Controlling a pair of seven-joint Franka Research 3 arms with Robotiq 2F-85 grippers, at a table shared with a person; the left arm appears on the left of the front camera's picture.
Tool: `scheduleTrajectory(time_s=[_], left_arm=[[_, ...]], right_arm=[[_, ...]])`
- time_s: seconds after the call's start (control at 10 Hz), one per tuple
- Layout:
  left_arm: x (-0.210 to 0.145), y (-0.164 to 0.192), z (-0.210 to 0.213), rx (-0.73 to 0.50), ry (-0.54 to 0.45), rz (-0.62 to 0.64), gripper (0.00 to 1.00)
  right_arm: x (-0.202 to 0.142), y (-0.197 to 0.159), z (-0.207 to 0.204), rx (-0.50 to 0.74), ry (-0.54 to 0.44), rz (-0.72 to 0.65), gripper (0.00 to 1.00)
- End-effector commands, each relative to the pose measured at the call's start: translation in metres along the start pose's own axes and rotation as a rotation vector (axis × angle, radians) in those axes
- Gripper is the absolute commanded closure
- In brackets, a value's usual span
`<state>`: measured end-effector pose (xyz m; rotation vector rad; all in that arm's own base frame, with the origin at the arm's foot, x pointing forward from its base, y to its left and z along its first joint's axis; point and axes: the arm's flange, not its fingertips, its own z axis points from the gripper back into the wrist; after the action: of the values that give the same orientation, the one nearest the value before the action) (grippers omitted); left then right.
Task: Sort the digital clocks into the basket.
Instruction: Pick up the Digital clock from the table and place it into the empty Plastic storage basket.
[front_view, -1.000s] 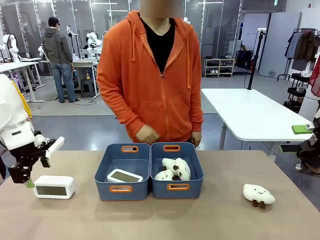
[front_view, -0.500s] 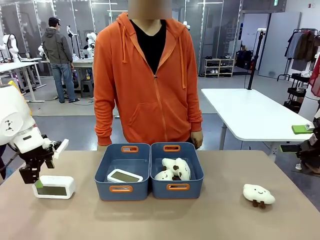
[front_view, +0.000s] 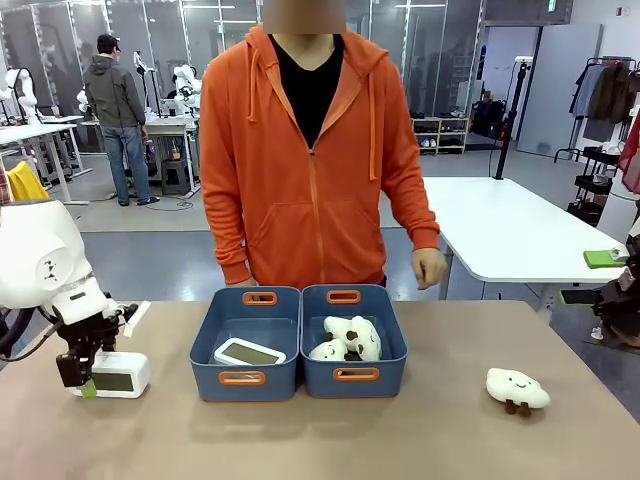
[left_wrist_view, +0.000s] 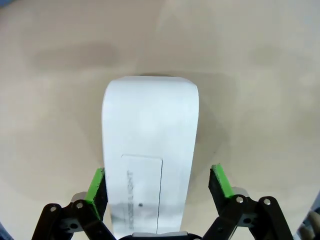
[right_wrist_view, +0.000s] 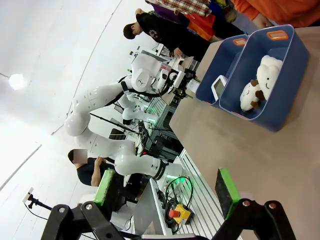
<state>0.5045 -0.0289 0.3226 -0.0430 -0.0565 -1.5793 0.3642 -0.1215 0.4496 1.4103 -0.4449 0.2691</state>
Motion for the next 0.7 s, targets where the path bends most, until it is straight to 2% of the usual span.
scheduleTrajectory(time_s=[0.0,0.1,0.2,0.3,0.5,0.6], left_arm=[[-0.003,0.015,-0.014,-0.063,0.005,0.025,0.37],[-0.006,0.013,-0.015,-0.075,0.011,0.033,0.56],[-0.010,0.011,-0.012,-0.070,0.006,0.046,0.94],[-0.013,0.009,-0.009,-0.066,0.005,0.055,1.00],[-0.012,0.005,0.001,-0.063,-0.007,0.089,1.00],[-0.009,0.002,0.013,-0.054,-0.015,0.113,0.94]], right_arm=[[0.001,0.001,0.001,0.008,0.001,0.008,0.00],[0.001,0.001,0.001,0.008,0.001,0.008,0.00],[0.001,0.001,0.001,0.008,0.001,0.008,0.00],[0.001,0.001,0.001,0.008,0.001,0.008,0.00],[0.001,0.001,0.001,0.008,0.001,0.008,0.00],[0.001,0.001,0.001,0.008,0.001,0.008,0.00]])
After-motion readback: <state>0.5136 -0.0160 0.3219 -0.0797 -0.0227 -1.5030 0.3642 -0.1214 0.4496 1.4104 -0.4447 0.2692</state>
